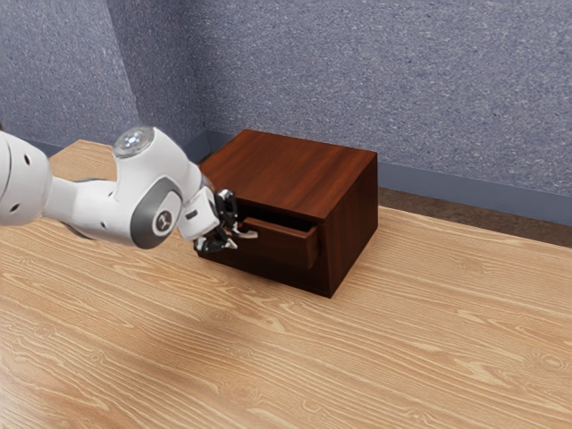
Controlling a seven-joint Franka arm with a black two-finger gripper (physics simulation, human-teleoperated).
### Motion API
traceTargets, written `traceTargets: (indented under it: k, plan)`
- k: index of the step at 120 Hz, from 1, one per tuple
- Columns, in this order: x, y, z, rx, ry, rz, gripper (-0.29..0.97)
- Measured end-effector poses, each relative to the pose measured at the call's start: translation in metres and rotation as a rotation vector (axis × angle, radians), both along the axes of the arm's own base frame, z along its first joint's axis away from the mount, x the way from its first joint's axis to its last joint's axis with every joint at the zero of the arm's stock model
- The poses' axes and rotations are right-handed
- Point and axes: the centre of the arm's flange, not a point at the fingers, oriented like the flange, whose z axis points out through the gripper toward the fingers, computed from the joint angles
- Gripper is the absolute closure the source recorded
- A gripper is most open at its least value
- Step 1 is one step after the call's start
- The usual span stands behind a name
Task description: Pull the drawer handle with one arm to open the drawer
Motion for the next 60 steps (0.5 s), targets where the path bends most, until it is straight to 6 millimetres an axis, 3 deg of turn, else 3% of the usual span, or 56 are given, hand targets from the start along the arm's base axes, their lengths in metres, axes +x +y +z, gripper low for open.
traceTargets:
  k: [60]
  plan:
    - [-0.017,0.003,0.008,-0.024,0.002,0.005,0.71]
